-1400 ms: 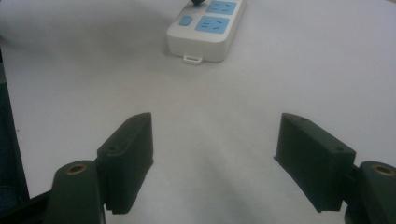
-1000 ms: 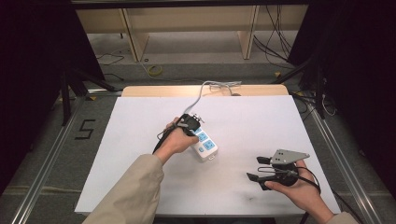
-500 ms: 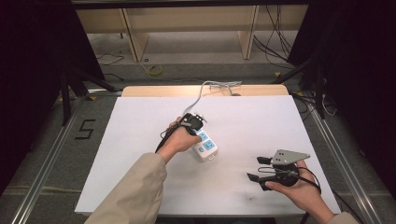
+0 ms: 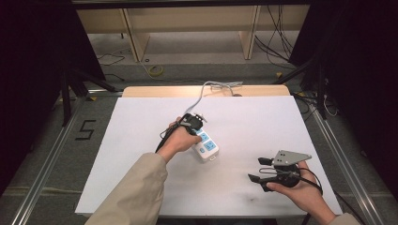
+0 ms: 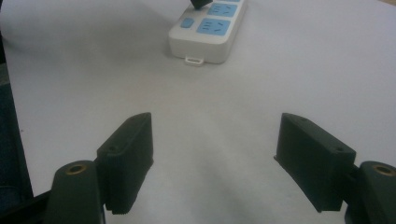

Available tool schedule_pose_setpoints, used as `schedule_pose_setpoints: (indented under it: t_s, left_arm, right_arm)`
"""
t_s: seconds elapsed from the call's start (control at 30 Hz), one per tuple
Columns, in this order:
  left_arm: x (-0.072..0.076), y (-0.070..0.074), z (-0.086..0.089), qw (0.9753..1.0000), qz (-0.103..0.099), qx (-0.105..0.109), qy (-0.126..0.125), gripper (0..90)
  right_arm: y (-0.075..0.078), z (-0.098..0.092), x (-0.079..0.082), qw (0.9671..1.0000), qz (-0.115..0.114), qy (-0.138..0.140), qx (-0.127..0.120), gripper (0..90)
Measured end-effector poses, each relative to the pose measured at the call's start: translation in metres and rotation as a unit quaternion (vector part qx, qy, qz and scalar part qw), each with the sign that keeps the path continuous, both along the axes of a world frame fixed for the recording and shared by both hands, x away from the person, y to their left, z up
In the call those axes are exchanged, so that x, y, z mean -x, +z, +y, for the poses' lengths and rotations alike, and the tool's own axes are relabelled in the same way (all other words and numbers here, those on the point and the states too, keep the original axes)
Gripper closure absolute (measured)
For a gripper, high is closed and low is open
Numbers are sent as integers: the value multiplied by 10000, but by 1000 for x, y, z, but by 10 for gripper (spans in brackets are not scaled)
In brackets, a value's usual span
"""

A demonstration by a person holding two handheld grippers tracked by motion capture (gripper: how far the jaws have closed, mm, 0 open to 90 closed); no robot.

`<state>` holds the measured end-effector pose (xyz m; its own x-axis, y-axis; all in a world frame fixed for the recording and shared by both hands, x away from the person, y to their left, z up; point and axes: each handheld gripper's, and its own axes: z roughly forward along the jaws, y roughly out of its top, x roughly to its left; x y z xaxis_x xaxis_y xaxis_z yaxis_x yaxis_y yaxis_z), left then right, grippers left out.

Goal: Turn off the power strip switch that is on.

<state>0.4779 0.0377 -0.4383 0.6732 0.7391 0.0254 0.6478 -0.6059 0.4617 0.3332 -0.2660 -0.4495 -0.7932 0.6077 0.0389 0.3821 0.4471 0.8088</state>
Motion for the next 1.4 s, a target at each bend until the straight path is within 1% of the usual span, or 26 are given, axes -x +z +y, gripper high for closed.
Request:
schedule_pose_setpoints:
  t_s: [0.13,0.17,0.27,0.4,0.5,0.7,0.9,0.97,1.13,1.33,1.4]
  left_arm:
    - [-1,0,-1,10000,32,-46,-10,900]
    - [-1,1,-2,9999,47,-109,-38,899]
    - [-1,2,-4,9997,50,-208,-68,900]
    - [-2,2,-5,9997,69,-220,-28,900]
    - [-1,2,-6,9995,56,-318,-64,900]
    - [-2,2,-7,9994,99,-319,-47,900]
    - [-3,3,-9,9990,108,-427,-76,900]
    - [-3,3,-10,9991,98,-411,-51,900]
    - [-2,3,-10,9989,94,-445,-79,900]
    - [-4,3,-10,9988,165,-455,-77,900]
    - [-3,2,-11,9987,118,-484,-76,900]
  right_arm:
    - [0,0,0,10000,-7,3,-6,278]
    - [0,0,0,10000,-7,3,-5,278]
    - [0,-1,0,10000,-4,-1,-6,277]
    - [0,0,1,10000,-17,18,8,277]
    - [0,0,1,10000,-15,6,-5,277]
    - [0,0,1,10000,-24,18,17,277]
    - [0,0,1,10000,-24,38,17,277]
    - [0,0,1,10000,-13,36,20,277]
    - [0,0,1,10000,-5,26,18,277]
    - [0,0,1,10000,-13,23,8,277]
    - [0,0,2,10000,-4,18,9,277]
